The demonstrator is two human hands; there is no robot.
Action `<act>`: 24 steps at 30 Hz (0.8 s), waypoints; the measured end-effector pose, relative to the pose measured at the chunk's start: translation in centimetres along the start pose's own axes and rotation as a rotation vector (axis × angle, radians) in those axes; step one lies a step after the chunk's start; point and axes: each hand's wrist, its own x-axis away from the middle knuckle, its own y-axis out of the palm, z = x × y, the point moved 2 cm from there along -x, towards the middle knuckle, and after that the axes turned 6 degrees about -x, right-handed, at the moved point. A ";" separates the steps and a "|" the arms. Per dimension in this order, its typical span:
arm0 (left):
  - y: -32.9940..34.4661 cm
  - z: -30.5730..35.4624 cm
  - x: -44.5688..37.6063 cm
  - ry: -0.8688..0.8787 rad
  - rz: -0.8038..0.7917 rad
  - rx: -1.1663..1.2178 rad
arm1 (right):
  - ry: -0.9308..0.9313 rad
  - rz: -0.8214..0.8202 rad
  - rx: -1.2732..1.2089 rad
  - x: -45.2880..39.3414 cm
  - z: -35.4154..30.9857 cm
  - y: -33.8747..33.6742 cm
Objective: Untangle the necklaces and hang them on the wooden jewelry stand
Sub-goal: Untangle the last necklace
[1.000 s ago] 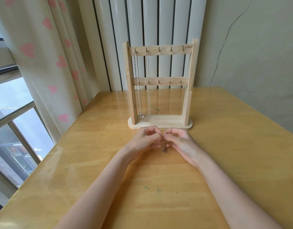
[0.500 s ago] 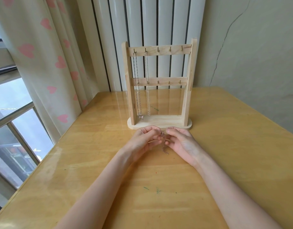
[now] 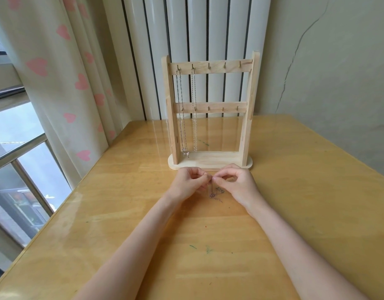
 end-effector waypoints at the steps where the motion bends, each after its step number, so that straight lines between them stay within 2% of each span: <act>1: 0.1 0.0 0.0 0.002 -0.002 -0.010 | 0.007 -0.014 0.014 0.0 0.0 0.1; 6: 0.2 0.0 0.0 0.000 -0.049 0.013 | 0.105 -0.119 -0.071 0.2 0.1 0.3; 16: 0.8 0.1 0.3 0.003 -0.167 0.091 | 0.165 -0.147 -0.332 0.3 -0.1 0.3; 20: 0.8 0.0 0.2 0.002 -0.186 0.087 | 0.163 -0.147 -0.331 0.4 -0.2 0.4; 24: 0.4 0.0 0.2 -0.008 -0.139 0.106 | 0.162 -0.150 -0.297 0.4 -0.2 0.4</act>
